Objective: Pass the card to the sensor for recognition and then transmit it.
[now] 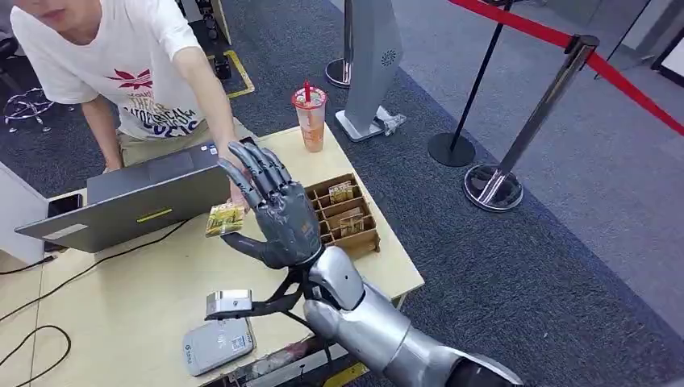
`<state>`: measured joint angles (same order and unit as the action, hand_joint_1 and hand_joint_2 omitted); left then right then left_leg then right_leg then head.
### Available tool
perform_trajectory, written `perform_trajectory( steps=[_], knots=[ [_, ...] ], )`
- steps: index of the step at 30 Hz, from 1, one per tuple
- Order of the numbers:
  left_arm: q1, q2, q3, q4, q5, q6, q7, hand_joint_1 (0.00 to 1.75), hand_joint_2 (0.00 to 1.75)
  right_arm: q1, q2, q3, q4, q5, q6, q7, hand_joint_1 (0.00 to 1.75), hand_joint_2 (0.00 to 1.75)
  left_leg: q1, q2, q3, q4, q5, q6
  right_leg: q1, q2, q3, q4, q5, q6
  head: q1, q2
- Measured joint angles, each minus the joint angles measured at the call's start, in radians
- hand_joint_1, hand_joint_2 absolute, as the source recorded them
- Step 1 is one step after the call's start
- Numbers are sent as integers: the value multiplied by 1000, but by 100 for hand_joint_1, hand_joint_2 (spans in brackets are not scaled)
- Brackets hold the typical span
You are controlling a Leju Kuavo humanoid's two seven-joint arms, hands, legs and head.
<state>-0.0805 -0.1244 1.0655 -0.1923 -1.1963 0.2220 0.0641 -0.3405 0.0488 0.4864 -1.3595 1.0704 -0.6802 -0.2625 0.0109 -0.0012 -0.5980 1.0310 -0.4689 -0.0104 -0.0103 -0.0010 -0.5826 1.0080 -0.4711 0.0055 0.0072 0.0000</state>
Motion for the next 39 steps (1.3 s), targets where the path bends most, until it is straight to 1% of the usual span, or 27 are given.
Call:
perform_trajectory(
  steps=[1, 2, 3, 4, 12, 27, 30, 32, 34, 36, 37, 39],
  knots=[
    [0, 0, 1, 0, 1, 1, 0, 0, 175, -7, 0, 3, 12, -1, 0, -3, 54, 175, 0, 0, 0, 0, 0, 0, 0, 0, 0, 0, 0, 0, 0, 0],
    [0, 1, 2, 0, 3, 2, 1, 0, 175, -15, 0, 6, 26, -6, 0, -8, 54, 175, 0, 0, 0, 0, 0, 0, 0, 0, 0, 0, 0, 0, 0, 0],
    [0, 2, 3, 0, 3, 3, 1, 0, 175, -21, 0, 7, 35, -14, -1, -14, 162, 175, 0, 0, 0, 0, 0, 0, 0, 0, 0, 0, 0, 0, 0, 0],
    [0, 2, 3, 0, 5, 4, 1, 0, 175, -27, 0, 8, 47, -16, -1, -22, 175, 175, 0, 0, 0, 0, 0, 0, 0, 0, 0, 0, 0, 0, 0, 0],
    [1, 3, 6, 0, 7, 9, -3, 0, 175, -42, 0, 7, 95, -31, -1, -52, 175, 175, 0, 0, 0, 0, 0, 0, 0, 0, 0, 0, 0, 0, 0, 0],
    [1, 3, 7, 0, 11, 16, -4, 0, 175, -57, 0, 7, 138, -55, -1, -89, 175, 175, 0, 0, 0, 0, 0, 0, 0, 0, 0, 0, 0, 0, 0, 0],
    [1, 3, 7, 0, 13, 19, -4, 0, 175, -62, 0, 7, 147, -88, -1, -100, 175, 175, 0, 0, 0, 0, 0, 0, 0, 0, 0, 0, 0, 0, 0, 0],
    [1, 3, 7, 0, 13, 19, -4, 0, 175, -64, 0, 8, 151, -134, -1, -108, 175, 175, 0, 0, 0, 0, 0, 0, 0, 0, 0, 0, 0, 0, 0, 0],
    [1, 4, 7, 0, 13, 19, -4, 0, 175, -67, 0, 14, 154, -241, 18, -123, 175, 175, 0, 0, 0, 0, 0, 0, 0, 0, 0, 0, 0, 0, 0, 0],
    [2, 4, 7, 0, 14, 18, -4, 0, 175, -69, 0, 24, 144, -426, 101, -153, 175, 175, 0, 0, 0, 0, 0, 0, 0, 0, 0, 0, 0, 0, 0, 0],
    [2, 4, 8, 0, 14, 18, -5, 0, 175, -68, 0, 27, 135, -520, 162, -163, 175, 175, 0, 0, 0, 0, 0, 0, 0, 0, 0, 0, 0, 0, 0, 0],
    [2, 5, 8, 0, 14, 16, -6, 0, 175, -65, -1, 31, 112, -669, 275, -172, 175, 175, 0, 0, 0, 0, 0, 0, 0, 0, 0, 0, 0, 0, 0, 0]
  ],
)
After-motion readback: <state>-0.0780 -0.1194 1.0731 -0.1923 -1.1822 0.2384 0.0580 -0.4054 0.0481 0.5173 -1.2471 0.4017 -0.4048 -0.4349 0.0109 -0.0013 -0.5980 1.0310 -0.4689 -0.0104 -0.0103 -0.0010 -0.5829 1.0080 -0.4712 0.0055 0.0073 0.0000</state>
